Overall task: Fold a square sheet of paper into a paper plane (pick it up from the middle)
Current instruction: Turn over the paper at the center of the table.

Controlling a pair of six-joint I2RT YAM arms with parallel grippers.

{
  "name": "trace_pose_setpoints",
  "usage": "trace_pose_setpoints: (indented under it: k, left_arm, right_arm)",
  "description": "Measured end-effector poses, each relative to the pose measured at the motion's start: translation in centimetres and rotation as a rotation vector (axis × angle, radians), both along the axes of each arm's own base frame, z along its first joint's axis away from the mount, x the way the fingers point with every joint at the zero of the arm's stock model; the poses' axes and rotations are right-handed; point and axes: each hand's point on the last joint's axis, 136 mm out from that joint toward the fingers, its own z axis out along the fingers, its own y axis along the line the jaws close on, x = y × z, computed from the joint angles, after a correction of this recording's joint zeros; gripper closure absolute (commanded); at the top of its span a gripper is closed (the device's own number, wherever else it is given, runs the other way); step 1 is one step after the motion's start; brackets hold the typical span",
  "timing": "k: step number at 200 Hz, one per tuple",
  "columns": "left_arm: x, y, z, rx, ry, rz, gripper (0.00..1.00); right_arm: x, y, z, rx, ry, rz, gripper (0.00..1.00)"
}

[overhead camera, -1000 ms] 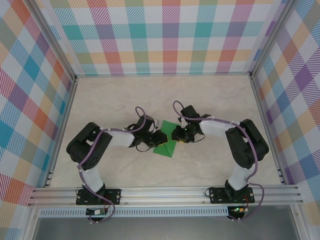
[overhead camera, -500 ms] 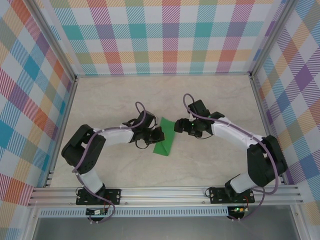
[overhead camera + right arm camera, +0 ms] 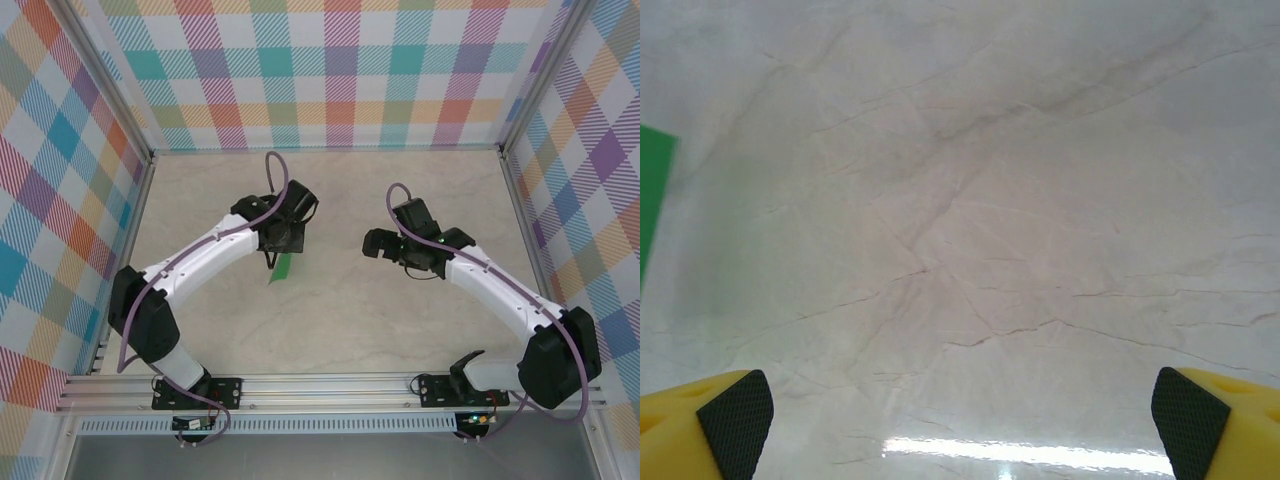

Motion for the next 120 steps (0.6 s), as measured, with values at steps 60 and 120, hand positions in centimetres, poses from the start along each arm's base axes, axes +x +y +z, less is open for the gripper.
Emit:
trace_pose_setpoints:
  k: [60,120]
  left_arm:
    - [0.8,0.8,-6.6,0.553,0.035,-0.033,0.99]
    - [-0.8,-2.8,-12.0,0.604,0.078,-0.116,0.96]
  right_arm:
    - [-0.7,-2.8,-0.9,-0.066,0.033,-0.11,0.0]
    - [-2.0,-6.3,-1.4,-0.099,0.065,-0.241,0.0]
